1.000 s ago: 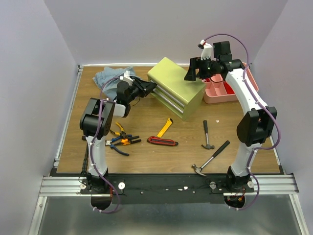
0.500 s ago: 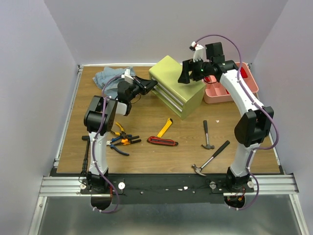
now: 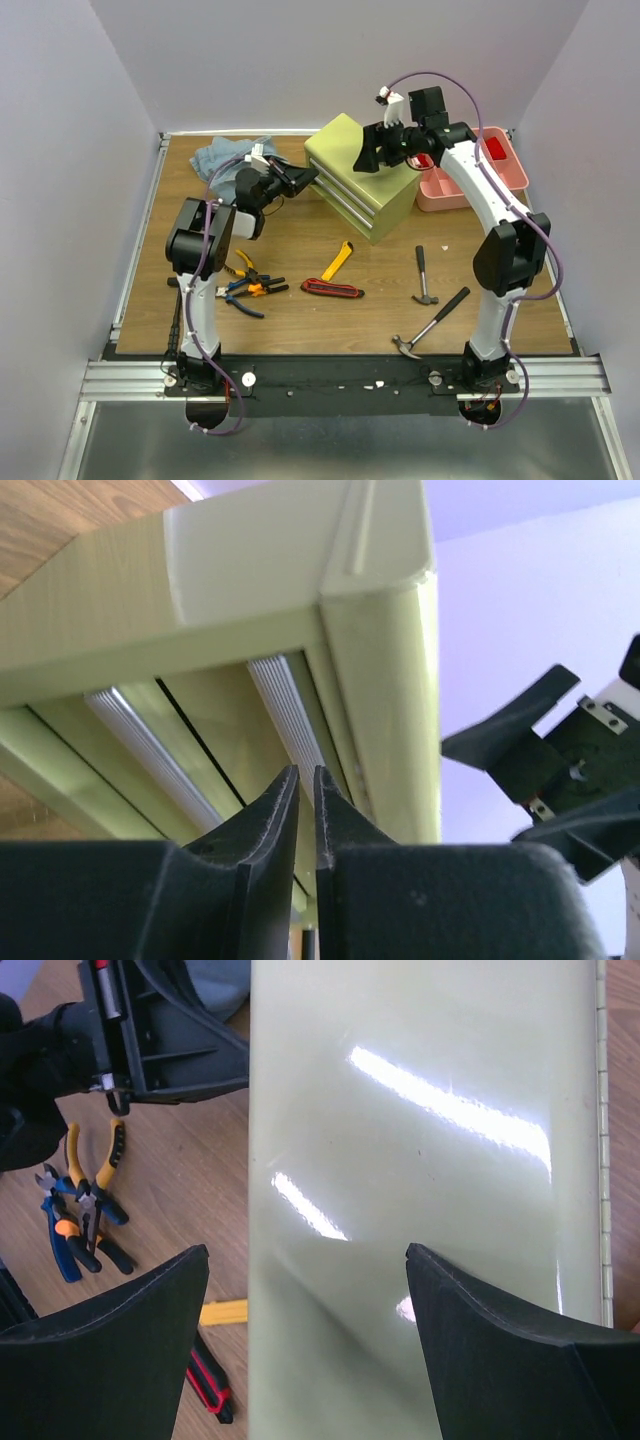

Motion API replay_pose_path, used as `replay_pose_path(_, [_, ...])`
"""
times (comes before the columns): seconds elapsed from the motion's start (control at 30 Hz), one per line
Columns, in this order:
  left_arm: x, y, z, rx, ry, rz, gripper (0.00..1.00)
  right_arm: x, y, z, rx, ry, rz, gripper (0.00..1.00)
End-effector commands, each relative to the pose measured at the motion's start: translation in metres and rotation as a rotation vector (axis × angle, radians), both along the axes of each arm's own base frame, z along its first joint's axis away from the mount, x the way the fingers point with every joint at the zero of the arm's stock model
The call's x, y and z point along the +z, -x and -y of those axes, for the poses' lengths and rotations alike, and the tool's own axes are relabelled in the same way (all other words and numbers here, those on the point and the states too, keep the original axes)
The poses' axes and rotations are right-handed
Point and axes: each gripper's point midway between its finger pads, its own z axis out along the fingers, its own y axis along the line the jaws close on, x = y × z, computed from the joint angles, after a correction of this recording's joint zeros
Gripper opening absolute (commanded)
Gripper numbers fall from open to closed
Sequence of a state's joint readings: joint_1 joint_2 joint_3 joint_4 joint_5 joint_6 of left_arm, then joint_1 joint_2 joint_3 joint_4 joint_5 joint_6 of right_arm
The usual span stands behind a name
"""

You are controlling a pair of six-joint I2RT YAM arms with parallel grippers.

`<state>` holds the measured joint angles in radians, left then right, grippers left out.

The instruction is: Sort the tools into containers

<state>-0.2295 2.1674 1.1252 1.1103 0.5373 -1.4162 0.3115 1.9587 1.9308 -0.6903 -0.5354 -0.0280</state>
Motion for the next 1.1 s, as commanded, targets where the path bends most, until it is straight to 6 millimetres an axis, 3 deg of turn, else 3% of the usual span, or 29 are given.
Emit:
replay_pose_path(0.0, [0.028,0.023,-0.014,-0.034,-0.041,0.069,0.0,-0.051,-0.001,0.003,-0.008,0.079,-0.118,0.88])
replay_pose_path(0.2, [0.008,0.039,-0.032,-0.017,-0.094,0.005,0.0,-0.056,-0.007,0.0,-0.009,0.074,-0.12,0.88])
replay_pose_path(0.27, [0.01,0.036,-0.029,-0.018,-0.093,0.011,0.14,-0.057,-0.005,-0.001,-0.004,0.071,-0.126,0.88])
replay_pose_path(0.3, [0.01,0.035,-0.025,-0.023,-0.086,0.006,0.28,-0.061,-0.003,0.0,-0.004,0.073,-0.136,0.88])
replay_pose_path(0.5, [0.01,0.011,-0.014,-0.018,-0.06,0.021,0.48,-0.069,0.0,0.005,-0.01,0.103,-0.144,0.89])
replay_pose_path(0.73, [-0.003,-0.005,-0.003,-0.022,-0.024,-0.002,0.48,-0.073,0.005,0.01,-0.021,0.119,-0.154,0.9])
replay_pose_path(1.07, [-0.008,-0.011,0.001,-0.02,0.02,0.004,0.44,-0.078,0.002,0.013,-0.044,0.134,-0.163,0.9])
